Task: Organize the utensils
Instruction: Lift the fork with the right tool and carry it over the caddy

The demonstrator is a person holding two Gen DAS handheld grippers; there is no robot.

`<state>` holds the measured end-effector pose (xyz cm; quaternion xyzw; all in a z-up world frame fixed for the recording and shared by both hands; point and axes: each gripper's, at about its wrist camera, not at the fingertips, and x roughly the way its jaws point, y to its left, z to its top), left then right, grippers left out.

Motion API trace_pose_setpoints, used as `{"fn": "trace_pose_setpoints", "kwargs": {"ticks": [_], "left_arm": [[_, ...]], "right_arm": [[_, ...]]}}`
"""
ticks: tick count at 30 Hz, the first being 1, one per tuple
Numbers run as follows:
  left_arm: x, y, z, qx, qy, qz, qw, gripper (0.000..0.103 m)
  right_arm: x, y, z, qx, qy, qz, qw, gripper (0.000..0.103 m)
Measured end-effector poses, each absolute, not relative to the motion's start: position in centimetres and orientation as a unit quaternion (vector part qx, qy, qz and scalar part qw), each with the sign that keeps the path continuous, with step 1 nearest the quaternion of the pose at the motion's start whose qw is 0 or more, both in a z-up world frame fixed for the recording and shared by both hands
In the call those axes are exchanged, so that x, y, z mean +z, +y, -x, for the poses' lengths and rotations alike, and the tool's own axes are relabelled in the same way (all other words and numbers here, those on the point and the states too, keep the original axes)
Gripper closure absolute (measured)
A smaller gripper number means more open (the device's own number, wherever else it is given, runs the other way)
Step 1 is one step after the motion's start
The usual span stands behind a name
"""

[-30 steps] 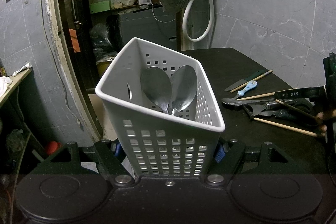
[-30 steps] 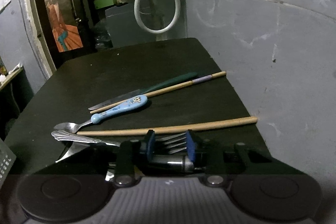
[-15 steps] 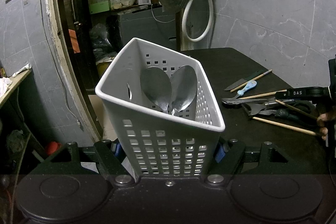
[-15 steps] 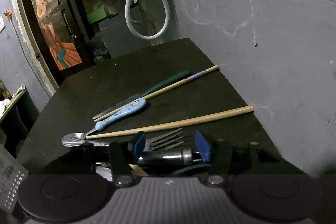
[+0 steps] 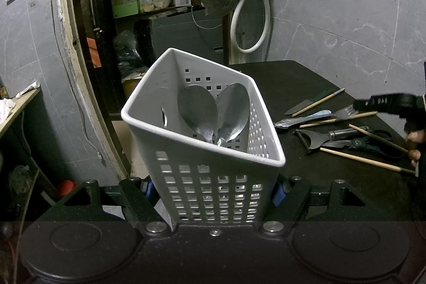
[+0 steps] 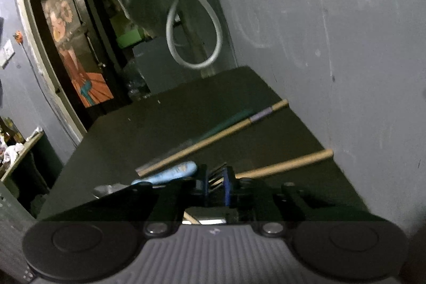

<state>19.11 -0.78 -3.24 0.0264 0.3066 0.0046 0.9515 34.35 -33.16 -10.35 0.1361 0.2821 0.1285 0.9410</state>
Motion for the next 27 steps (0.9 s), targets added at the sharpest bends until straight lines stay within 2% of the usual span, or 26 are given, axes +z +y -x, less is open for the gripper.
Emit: {"fn": "trace_pose_setpoints", "kwargs": {"ticks": [11, 17, 27], "left_arm": [[-3.2, -0.9, -19.3, 0.003, 0.306, -0.026, 0.952, 0.026], [-3.3, -0.8, -19.2, -0.001, 0.305, -0.024, 0.952, 0.026], [-3.5, -0.5, -19.4, -0.005, 0.304, -0.021, 0.953, 0.026]], "right_arm": [[-4.3, -31.0, -32.7, 0.154, 0.204, -0.064, 0.965, 0.101], [-1.7, -28.3, -31.5, 0.174, 0.172, 0.031, 0.969, 0.102], [0.8, -26.3, -30.8, 0.189, 0.149, 0.075, 0.968, 0.102]]}}
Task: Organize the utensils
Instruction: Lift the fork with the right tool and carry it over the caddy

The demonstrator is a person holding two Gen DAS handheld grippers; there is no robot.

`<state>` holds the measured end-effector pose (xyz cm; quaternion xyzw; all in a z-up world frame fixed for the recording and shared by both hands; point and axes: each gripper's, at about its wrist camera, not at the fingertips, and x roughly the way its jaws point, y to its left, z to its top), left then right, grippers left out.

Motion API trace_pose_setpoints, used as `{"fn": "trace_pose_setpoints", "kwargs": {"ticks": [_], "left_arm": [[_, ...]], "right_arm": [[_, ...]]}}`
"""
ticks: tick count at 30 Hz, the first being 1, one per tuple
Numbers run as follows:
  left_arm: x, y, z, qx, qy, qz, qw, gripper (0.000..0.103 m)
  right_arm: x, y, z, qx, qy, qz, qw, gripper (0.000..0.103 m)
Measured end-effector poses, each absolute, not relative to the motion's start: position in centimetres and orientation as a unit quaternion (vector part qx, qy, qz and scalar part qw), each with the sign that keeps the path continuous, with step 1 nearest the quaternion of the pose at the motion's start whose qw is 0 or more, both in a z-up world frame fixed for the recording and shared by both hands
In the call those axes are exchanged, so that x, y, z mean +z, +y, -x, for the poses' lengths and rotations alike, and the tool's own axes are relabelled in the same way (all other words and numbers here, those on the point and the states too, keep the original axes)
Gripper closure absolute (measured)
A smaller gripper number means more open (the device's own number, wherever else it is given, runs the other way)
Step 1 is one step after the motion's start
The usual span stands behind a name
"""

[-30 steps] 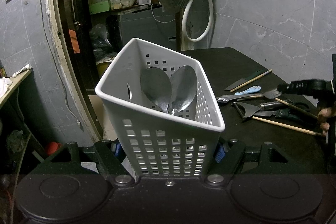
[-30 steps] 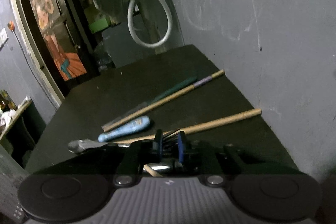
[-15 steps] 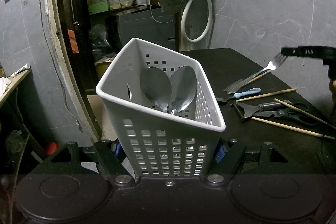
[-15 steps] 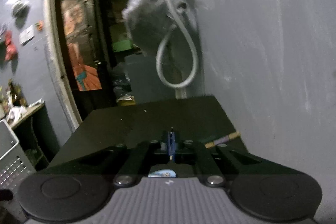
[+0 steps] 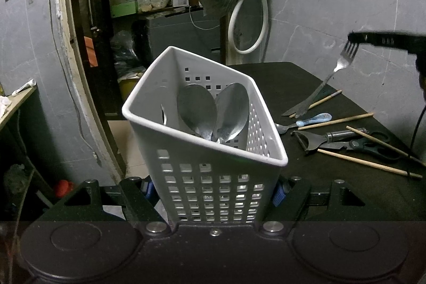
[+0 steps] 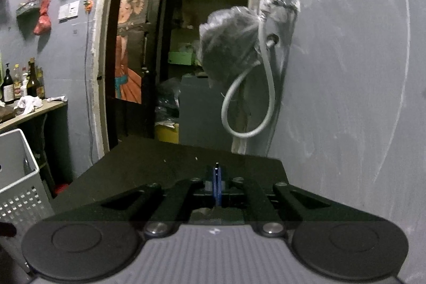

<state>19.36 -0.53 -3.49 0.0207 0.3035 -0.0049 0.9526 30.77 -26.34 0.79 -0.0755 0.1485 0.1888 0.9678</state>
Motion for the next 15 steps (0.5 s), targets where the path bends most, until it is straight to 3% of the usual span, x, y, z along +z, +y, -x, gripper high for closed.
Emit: {"fn": "trace_pose_setpoints", "kwargs": {"ticks": [15], "left_arm": [[-3.7, -0.1, -19.3, -0.011, 0.302, -0.017, 0.953, 0.026]], "right_arm": [[11.1, -22.9, -27.4, 0.29, 0.053, 0.09, 0.951, 0.101]]}}
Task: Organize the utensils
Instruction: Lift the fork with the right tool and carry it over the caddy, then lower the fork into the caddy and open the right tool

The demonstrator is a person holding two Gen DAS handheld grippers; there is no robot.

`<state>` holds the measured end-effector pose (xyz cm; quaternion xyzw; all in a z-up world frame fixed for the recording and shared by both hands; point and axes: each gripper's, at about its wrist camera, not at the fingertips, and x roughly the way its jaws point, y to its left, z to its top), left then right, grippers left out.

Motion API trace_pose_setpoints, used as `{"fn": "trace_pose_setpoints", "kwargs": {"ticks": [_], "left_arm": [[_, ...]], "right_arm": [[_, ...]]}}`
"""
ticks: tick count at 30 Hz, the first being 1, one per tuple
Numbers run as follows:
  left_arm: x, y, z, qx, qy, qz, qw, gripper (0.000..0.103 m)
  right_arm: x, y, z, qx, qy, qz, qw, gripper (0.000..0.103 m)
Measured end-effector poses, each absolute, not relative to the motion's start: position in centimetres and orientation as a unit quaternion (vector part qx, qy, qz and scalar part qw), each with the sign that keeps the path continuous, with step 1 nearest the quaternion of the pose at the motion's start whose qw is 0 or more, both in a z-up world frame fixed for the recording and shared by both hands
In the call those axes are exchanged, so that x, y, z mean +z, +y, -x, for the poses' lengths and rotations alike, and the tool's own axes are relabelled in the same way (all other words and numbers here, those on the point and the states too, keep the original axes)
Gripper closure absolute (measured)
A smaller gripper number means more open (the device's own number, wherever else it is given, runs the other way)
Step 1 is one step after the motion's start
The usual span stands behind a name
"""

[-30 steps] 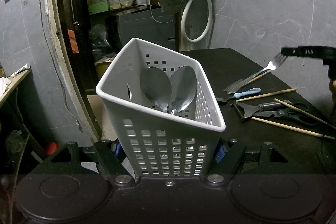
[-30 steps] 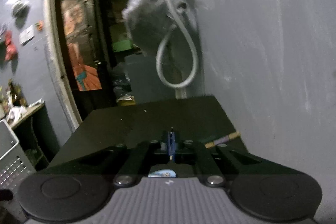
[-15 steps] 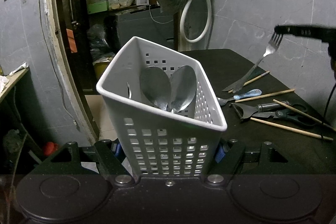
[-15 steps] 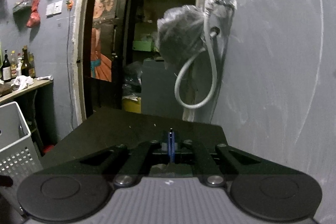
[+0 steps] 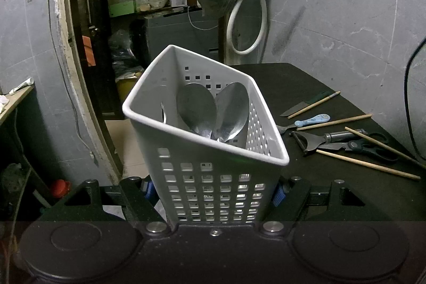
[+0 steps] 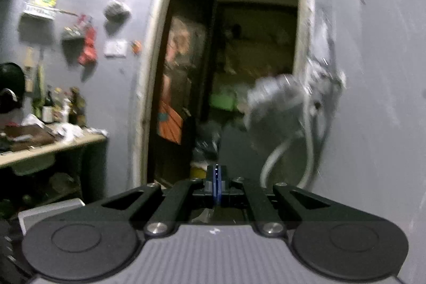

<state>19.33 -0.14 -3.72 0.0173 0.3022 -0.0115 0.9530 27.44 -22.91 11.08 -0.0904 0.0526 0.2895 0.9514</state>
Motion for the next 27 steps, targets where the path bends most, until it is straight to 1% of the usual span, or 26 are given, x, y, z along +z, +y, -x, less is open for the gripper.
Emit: {"fn": "trace_pose_setpoints", "kwargs": {"ticks": [7, 12, 18, 27], "left_arm": [[-3.8, -0.1, -19.4, -0.012, 0.302, -0.017, 0.953, 0.026], [-3.8, -0.1, -19.4, -0.013, 0.302, -0.017, 0.953, 0.026], [-3.8, -0.1, -19.4, -0.013, 0.302, -0.017, 0.953, 0.026], [-3.7, -0.1, -19.4, -0.015, 0.302, -0.018, 0.953, 0.026]], "right_arm": [[15.3, -20.5, -25.2, 0.361, -0.006, 0.095, 0.928, 0.101], [15.8, -18.1, -24.3, 0.408, -0.016, 0.111, 0.906, 0.101], [14.0, -15.1, -23.1, 0.45, 0.009, 0.137, 0.883, 0.101], [10.6, -12.8, -23.0, 0.481, 0.077, 0.15, 0.86, 0.101]]}}
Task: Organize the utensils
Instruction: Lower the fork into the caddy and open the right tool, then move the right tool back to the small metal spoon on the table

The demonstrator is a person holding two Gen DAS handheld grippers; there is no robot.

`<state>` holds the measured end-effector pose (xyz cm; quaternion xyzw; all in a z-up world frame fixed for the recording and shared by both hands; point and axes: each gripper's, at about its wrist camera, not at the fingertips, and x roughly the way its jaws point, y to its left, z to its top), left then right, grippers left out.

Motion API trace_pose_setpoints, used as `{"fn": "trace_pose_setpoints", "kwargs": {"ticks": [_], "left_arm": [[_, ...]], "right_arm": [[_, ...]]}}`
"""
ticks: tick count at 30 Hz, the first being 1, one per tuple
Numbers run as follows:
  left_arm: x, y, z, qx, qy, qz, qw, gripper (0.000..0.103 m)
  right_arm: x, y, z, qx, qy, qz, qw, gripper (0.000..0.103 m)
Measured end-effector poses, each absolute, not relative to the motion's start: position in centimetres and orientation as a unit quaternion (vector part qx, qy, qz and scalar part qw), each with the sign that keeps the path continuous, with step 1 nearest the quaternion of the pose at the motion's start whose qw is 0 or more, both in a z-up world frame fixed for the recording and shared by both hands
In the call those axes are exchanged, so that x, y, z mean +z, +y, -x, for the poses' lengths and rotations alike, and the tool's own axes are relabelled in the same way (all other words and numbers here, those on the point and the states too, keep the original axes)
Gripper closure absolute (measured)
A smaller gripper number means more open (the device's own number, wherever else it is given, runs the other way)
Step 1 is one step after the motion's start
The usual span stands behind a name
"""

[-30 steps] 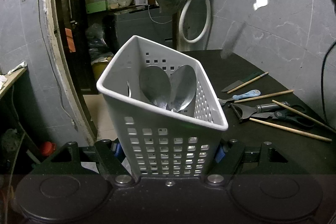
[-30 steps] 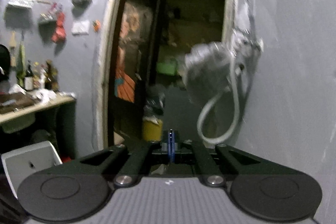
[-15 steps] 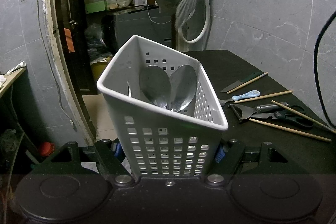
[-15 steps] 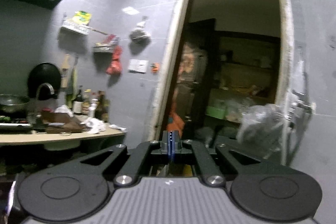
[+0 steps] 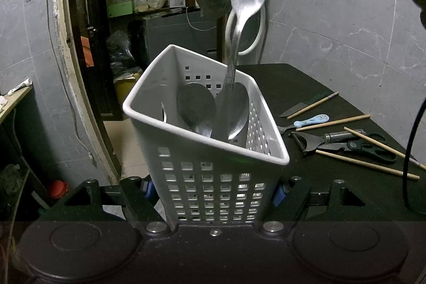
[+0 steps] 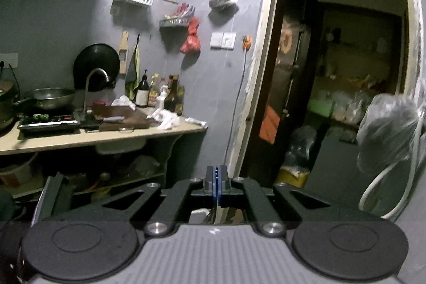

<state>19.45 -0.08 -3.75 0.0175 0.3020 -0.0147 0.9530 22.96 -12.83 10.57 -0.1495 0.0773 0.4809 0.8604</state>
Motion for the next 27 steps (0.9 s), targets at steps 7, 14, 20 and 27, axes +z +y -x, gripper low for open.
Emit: {"fn": "trace_pose_setpoints", "kwargs": {"ticks": [7, 14, 20, 27], "left_arm": [[-3.8, -0.1, -19.4, -0.015, 0.302, -0.017, 0.953, 0.026], [-3.8, -0.1, -19.4, -0.015, 0.302, -0.017, 0.953, 0.026], [-3.8, 0.0, -19.4, -0.015, 0.302, -0.017, 0.953, 0.026], [-3.8, 0.0, -19.5, -0.012, 0.307, -0.016, 0.951, 0.027]], "right_arm": [[9.1, -12.4, -23.1, 0.479, 0.102, 0.148, 0.859, 0.101], [8.1, -12.3, -22.8, 0.475, 0.111, 0.159, 0.858, 0.101], [7.5, -12.1, -22.7, 0.475, 0.12, 0.159, 0.857, 0.101], [7.2, -13.1, -23.7, 0.458, 0.136, 0.122, 0.87, 0.065]]}}
